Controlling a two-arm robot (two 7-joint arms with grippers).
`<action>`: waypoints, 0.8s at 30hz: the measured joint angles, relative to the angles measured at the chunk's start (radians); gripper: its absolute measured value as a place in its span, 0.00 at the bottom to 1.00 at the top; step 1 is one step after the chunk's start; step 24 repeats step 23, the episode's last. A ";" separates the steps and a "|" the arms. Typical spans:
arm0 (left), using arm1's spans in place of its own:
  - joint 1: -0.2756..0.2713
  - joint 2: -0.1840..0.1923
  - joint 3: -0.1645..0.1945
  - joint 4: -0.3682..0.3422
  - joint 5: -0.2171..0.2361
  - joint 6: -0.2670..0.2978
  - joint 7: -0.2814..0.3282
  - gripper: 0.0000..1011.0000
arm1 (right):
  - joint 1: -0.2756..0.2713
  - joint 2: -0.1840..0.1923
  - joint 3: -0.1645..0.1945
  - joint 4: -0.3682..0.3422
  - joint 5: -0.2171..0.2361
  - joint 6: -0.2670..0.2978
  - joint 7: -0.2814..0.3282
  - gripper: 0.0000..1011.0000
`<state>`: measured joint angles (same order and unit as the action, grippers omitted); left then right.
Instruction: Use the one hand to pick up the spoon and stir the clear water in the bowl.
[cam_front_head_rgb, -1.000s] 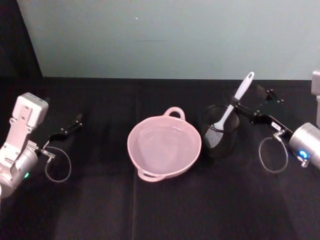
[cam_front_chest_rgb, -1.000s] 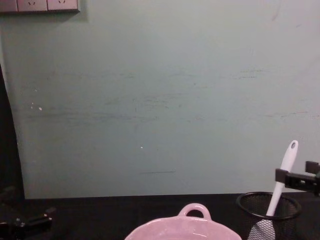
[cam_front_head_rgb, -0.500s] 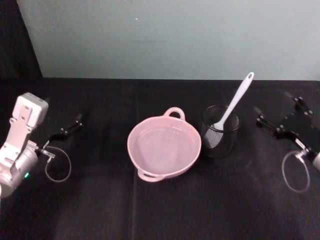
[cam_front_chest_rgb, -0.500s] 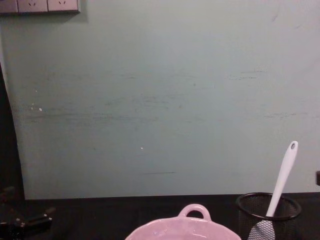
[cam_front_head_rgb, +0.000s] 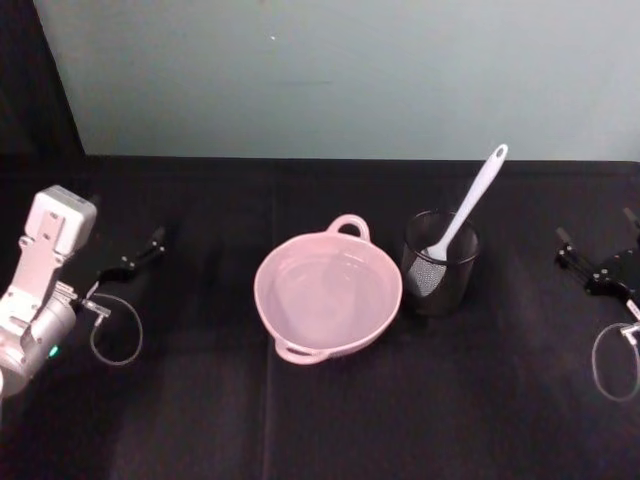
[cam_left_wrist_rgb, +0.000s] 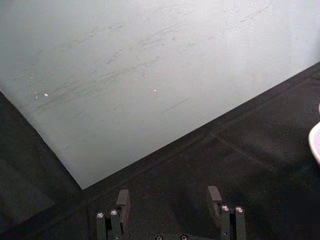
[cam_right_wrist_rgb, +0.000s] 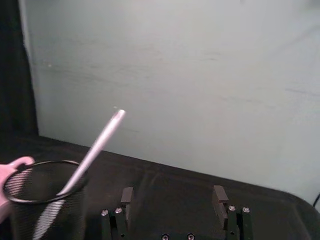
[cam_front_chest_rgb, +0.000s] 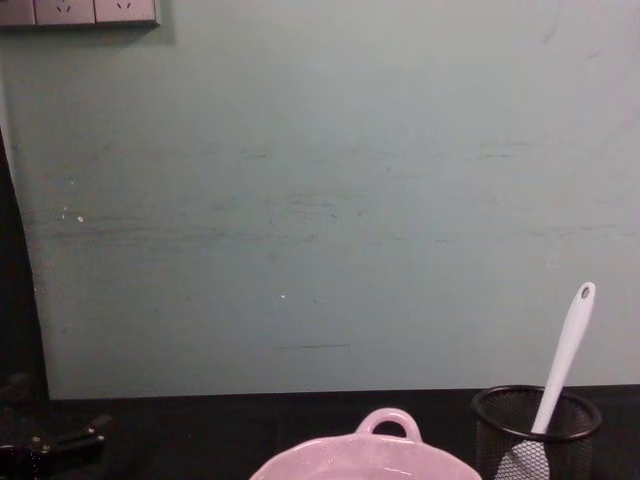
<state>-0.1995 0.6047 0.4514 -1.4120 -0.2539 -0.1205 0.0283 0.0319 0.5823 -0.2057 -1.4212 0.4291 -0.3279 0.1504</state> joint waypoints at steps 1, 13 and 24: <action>0.000 0.000 0.000 0.000 0.000 0.000 0.000 1.00 | 0.010 -0.009 0.002 0.019 0.007 -0.002 0.006 0.99; 0.000 0.000 0.000 0.000 0.000 0.000 0.000 1.00 | 0.014 -0.012 0.002 0.026 0.013 -0.006 0.015 0.99; 0.000 0.000 0.000 0.000 0.000 0.000 0.000 1.00 | 0.010 -0.009 0.001 0.019 0.009 -0.005 0.011 0.99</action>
